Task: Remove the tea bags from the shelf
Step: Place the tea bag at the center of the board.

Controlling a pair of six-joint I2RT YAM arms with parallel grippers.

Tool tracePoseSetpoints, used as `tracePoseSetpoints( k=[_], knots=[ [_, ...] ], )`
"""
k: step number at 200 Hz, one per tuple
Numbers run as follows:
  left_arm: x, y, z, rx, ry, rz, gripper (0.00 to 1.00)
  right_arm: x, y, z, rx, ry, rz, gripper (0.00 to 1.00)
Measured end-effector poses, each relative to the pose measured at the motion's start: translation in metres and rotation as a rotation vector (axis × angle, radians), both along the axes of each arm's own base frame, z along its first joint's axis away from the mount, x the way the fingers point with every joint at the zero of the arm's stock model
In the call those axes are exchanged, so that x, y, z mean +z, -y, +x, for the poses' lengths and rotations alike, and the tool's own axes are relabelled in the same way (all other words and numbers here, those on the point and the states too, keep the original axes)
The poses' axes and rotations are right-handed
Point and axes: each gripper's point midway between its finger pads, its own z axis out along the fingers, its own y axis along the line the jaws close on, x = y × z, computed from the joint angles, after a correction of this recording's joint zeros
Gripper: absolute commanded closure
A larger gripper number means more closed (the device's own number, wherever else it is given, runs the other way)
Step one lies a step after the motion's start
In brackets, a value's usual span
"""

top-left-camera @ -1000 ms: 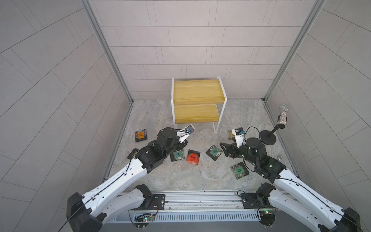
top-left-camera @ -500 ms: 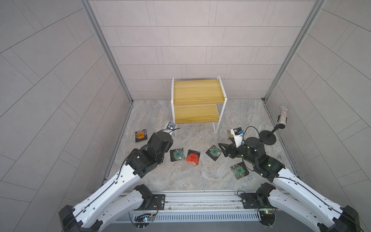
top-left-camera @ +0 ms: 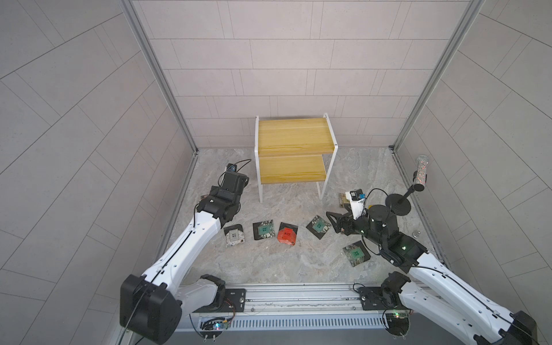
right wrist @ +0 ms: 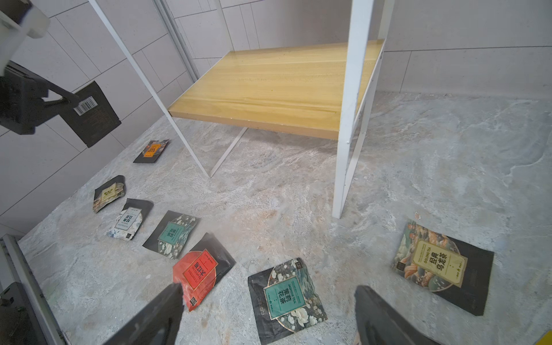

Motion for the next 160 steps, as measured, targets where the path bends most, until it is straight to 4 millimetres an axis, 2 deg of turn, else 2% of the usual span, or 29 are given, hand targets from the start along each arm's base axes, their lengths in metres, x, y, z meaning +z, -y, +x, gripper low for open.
tracePoseSetpoints(
  k=[34, 62, 113, 160],
  knots=[
    [-0.031, -0.02, 0.018, 0.089, -0.072, -0.036, 1.0, 0.0, 0.0, 0.0, -0.001, -0.001, -0.001, 0.07],
    [-0.05, -0.027, 0.033, 0.131, -0.115, -0.069, 1.0, -0.001, 0.001, 0.001, -0.005, -0.003, -0.005, 0.07],
    [-0.077, -0.02, 0.068, 0.147, -0.177, -0.108, 1.0, -0.002, 0.003, 0.002, -0.021, -0.001, -0.012, 0.07],
    [-0.109, -0.016, 0.079, 0.157, -0.248, -0.11, 1.0, -0.001, 0.008, 0.002, -0.039, 0.004, -0.017, 0.07]
  ],
)
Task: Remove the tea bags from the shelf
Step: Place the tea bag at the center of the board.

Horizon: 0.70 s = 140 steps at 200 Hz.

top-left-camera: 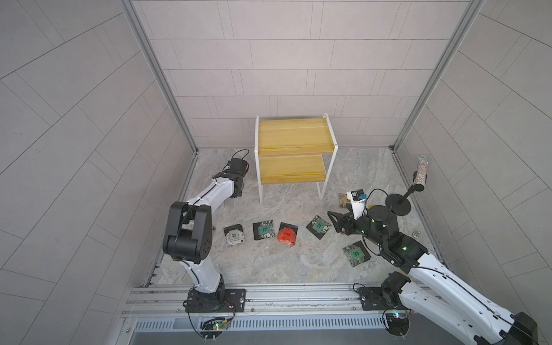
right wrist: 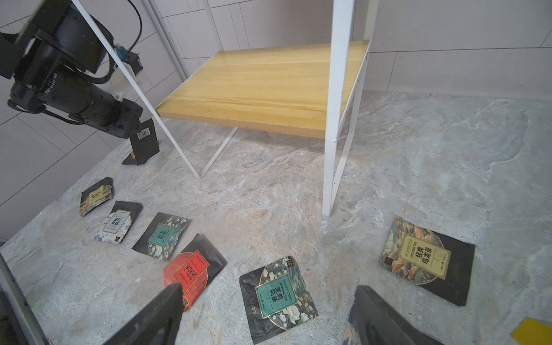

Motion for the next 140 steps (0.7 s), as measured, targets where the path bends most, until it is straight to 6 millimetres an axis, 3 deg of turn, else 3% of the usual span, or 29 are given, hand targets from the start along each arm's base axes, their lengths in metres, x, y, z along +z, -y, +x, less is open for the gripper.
tracePoseSetpoints(
  k=[70, 140],
  knots=[
    [-0.029, 0.009, 0.005, 0.003, -0.056, -0.049, 0.98, -0.001, 0.005, -0.002, -0.018, -0.002, -0.011, 0.07],
    [-0.032, 0.028, 0.01, -0.028, -0.052, -0.106, 0.94, -0.004, 0.006, -0.003, -0.016, -0.011, -0.024, 0.07]
  ],
)
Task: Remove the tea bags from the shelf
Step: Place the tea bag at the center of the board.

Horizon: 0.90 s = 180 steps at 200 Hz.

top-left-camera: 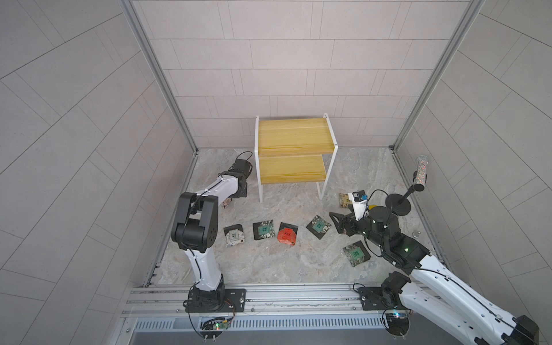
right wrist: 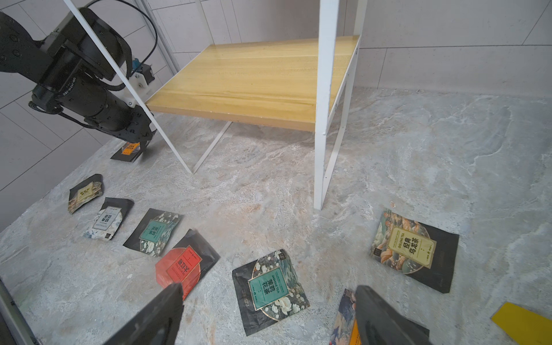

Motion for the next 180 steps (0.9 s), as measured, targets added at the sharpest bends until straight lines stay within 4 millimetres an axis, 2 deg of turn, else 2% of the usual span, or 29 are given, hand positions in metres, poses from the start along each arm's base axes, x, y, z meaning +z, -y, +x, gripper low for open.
tracePoseSetpoints(
  k=[33, 81, 125, 152, 180],
  knots=[
    [0.0, 0.011, 0.0, -0.025, -0.001, -0.007, 0.91, 0.0, 0.0, 0.0, 0.0, 0.0, 0.0, 0.07],
    [-0.001, 0.016, 0.0, -0.035, -0.001, -0.018, 0.67, 0.002, 0.0, -0.001, 0.0, 0.005, 0.004, 0.07],
    [-0.001, 0.017, 0.0, -0.034, 0.001, -0.024, 0.63, 0.003, 0.001, -0.001, 0.0, 0.009, 0.007, 0.07],
    [0.01, 0.018, -0.001, -0.037, 0.026, -0.035, 0.59, 0.003, 0.001, -0.001, 0.0, 0.008, 0.007, 0.07],
    [0.032, 0.018, -0.006, -0.035, 0.079, -0.05, 0.52, 0.002, 0.001, -0.001, -0.001, 0.004, 0.009, 0.07]
  ],
)
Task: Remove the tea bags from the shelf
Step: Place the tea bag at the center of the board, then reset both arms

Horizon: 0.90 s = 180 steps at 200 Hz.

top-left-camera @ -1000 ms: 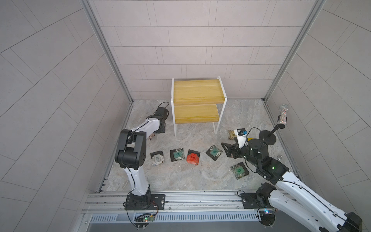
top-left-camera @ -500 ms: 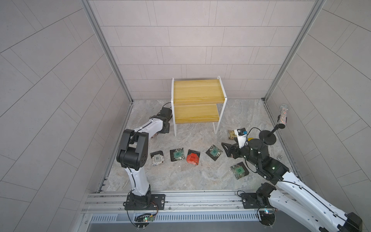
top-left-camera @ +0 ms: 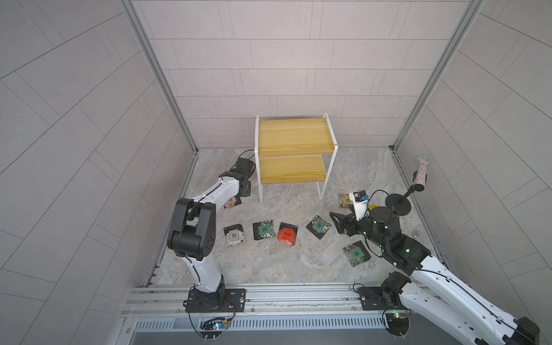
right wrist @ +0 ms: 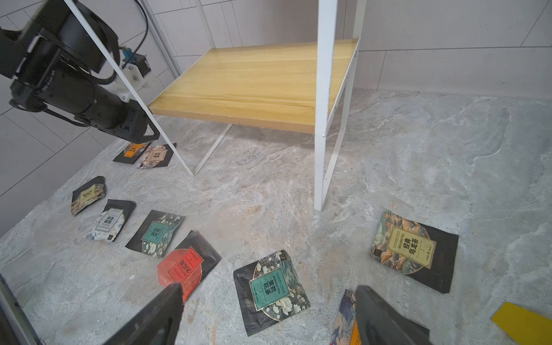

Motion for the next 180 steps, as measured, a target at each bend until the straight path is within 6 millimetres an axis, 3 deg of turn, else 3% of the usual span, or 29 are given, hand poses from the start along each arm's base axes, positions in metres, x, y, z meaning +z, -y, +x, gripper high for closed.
tracePoseSetpoints(
  k=[44, 79, 136, 180],
  knots=[
    [0.043, -0.002, -0.014, 0.006, 0.109, -0.037, 0.45, 0.002, -0.001, 0.001, -0.003, -0.011, 0.0, 0.05],
    [0.069, -0.002, -0.029, 0.003, 0.178, -0.066, 0.4, 0.012, -0.007, 0.013, -0.009, -0.021, -0.01, 0.04],
    [0.098, -0.004, -0.055, 0.006, 0.282, -0.126, 0.33, 0.042, -0.014, 0.043, -0.036, 0.003, -0.018, 0.04],
    [0.118, -0.009, -0.066, 0.017, 0.36, -0.159, 0.23, 0.052, -0.003, 0.064, -0.085, 0.01, -0.029, 0.0]
  ],
)
